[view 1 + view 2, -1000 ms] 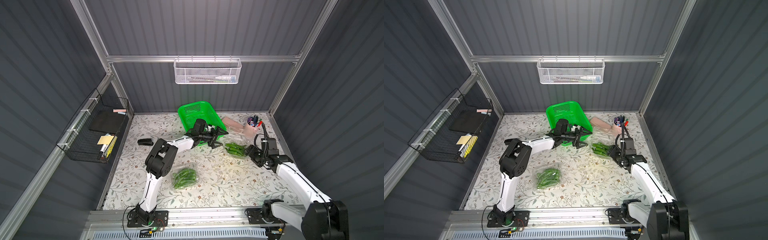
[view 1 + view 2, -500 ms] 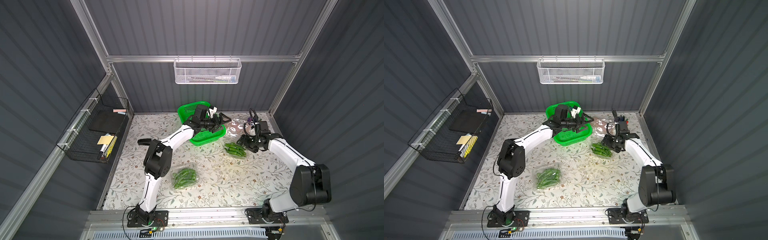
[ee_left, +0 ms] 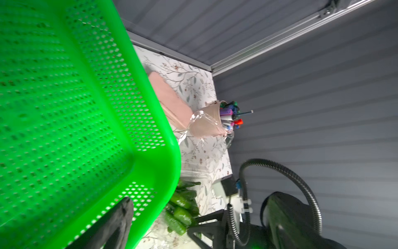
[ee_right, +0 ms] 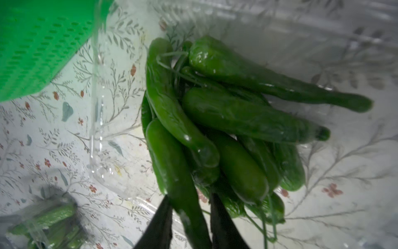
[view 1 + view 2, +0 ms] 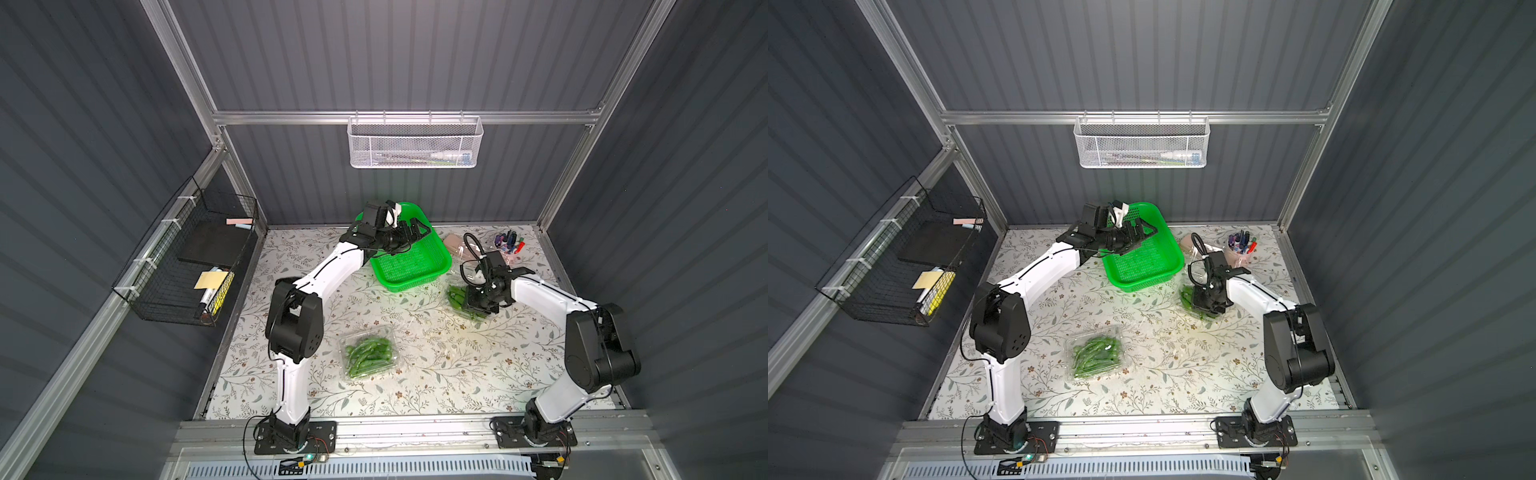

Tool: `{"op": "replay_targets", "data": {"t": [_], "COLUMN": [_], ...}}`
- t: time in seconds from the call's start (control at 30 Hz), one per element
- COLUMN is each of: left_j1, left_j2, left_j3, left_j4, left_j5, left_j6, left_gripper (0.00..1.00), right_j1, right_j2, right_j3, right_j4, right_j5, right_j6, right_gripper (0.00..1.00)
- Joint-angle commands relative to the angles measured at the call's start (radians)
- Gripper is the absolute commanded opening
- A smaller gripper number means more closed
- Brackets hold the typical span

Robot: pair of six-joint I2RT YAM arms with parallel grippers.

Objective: Take small green peppers out of containers
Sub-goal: Pick up the green pepper from the packing box, then place the green pepper in the basket.

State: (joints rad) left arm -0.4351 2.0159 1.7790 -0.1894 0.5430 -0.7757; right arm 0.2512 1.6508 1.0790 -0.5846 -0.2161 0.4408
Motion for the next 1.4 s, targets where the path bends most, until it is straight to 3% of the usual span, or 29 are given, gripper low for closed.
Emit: {"op": "replay_targets", "data": {"t": [0.0, 0.13, 0.37, 0.5, 0.7, 0.9, 1.2, 1.23, 1.27, 1.33, 1.37], "left_j1": [-0.013, -0.013, -0.013, -0.01, 0.03, 0.059, 0.029, 0.013, -0.002, -0.047, -0.076], "left_j2": [-0.01, -0.005, -0.022, -0.054, -0.138, -0.227, -0.259, -0.262, -0.263, -0.263, -0.26], "left_j3": [-0.01, -0.004, -0.027, -0.084, -0.176, -0.209, -0.155, -0.152, -0.149, -0.136, -0.124], "left_j4": [-0.035, -0.045, -0.038, 0.047, 0.162, 0.134, 0.015, 0.01, 0.007, 0.004, -0.005], "left_j5": [-0.004, -0.008, -0.009, 0.018, -0.004, -0.115, -0.245, -0.25, -0.252, -0.269, -0.289], "left_j6": [0.066, 0.11, 0.127, 0.077, 0.009, 0.04, 0.189, 0.2, 0.213, 0.249, 0.274], "left_gripper": [0.99, 0.99, 0.99, 0.99, 0.99, 0.99, 0.99, 0.99, 0.99, 0.99, 0.99], "right_j1": [-0.001, -0.001, -0.004, -0.004, 0.008, 0.063, 0.079, 0.079, 0.08, 0.082, 0.082], "right_j2": [-0.029, -0.07, -0.188, -0.227, -0.201, -0.04, 0.334, 0.367, 0.393, 0.402, 0.39], "right_j3": [0.003, 0.001, 0.023, 0.07, 0.179, 0.394, 0.681, 0.695, 0.704, 0.694, 0.675], "right_j4": [-0.028, -0.034, -0.073, -0.077, 0.038, 0.096, 0.126, 0.16, 0.174, 0.207, 0.235], "right_j5": [0.02, -0.011, 0.01, -0.001, -0.172, -0.256, -0.325, -0.332, -0.33, -0.311, -0.289], "right_j6": [0.01, 0.023, 0.032, 0.01, -0.044, -0.066, -0.025, -0.007, 0.013, 0.038, 0.051], "right_gripper": [0.15, 0.08, 0.08, 0.08, 0.08, 0.09, 0.12, 0.14, 0.22, 0.41, 0.56]}}
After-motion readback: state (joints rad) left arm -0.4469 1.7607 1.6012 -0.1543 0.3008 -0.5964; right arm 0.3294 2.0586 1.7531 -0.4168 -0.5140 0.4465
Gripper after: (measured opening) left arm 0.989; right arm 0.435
